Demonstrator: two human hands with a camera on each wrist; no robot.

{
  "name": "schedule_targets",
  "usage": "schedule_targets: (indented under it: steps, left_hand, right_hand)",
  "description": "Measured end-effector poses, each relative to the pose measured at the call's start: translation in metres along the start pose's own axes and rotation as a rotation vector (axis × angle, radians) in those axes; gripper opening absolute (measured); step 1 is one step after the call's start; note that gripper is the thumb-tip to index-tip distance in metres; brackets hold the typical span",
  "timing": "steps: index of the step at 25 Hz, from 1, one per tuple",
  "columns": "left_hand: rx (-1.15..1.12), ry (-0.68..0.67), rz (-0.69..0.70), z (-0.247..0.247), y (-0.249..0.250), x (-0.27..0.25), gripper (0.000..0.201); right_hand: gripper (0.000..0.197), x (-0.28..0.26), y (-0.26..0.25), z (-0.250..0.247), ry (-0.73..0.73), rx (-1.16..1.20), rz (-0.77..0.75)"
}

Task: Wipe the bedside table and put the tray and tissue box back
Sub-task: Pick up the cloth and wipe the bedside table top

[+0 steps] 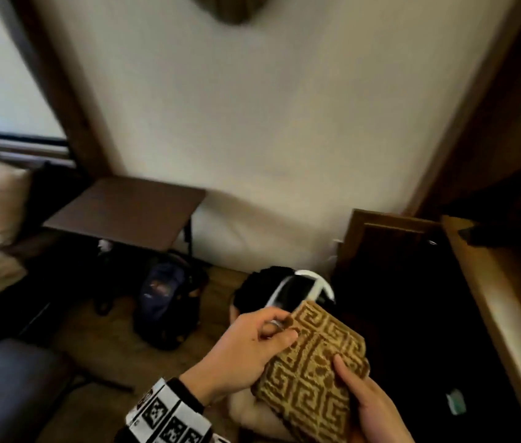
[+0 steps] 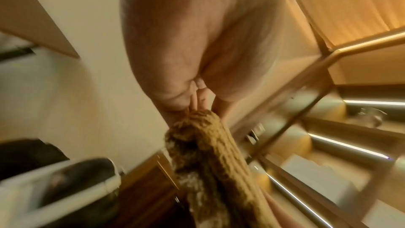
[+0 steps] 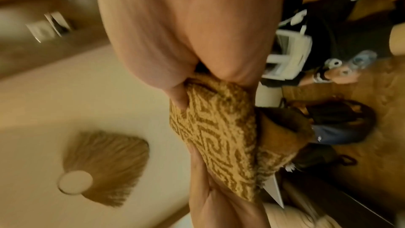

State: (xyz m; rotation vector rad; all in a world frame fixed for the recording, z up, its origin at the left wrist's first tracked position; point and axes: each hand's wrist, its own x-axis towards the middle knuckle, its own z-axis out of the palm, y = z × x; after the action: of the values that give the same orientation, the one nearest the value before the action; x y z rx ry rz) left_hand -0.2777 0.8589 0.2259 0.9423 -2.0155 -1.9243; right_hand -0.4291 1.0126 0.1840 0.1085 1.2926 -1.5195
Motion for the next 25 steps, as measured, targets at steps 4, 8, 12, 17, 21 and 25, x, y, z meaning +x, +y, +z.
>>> schedule_targets:
  steps: [4,8,12,17,21,25]
  left_hand:
    - [0.046,0.187,-0.008,-0.155,-0.041,-0.009,0.022]
    - [0.003,0.382,-0.101,-0.323,-0.074,-0.01,0.02]
    - [-0.067,0.552,-0.198,-0.445,-0.093,-0.009,0.03]
    - [-0.171,0.644,-0.281,-0.574,-0.115,0.045,0.039]
    - [-0.147,0.675,-0.378,-0.66,-0.135,0.093,0.052]
    - [-0.114,0.67,-0.52,-0.744,-0.162,0.154,0.039]
  right_hand:
    - [0.045,0.06,0.017,0.154,-0.081,-0.178,0.07]
    - [0.073,0.149,0.046,0.282,-0.081,-0.224,0.208]
    - [0.025,0.22,0.049,0.356,-0.058,-0.245,0.259]
    - [0.03,0.376,0.028,0.436,-0.03,-0.347,0.136]
    - [0.033,0.511,-0.009,0.518,-0.004,-0.688,0.028]
    - [0.035,0.608,-0.036,0.598,0.054,-1.299,-0.181]
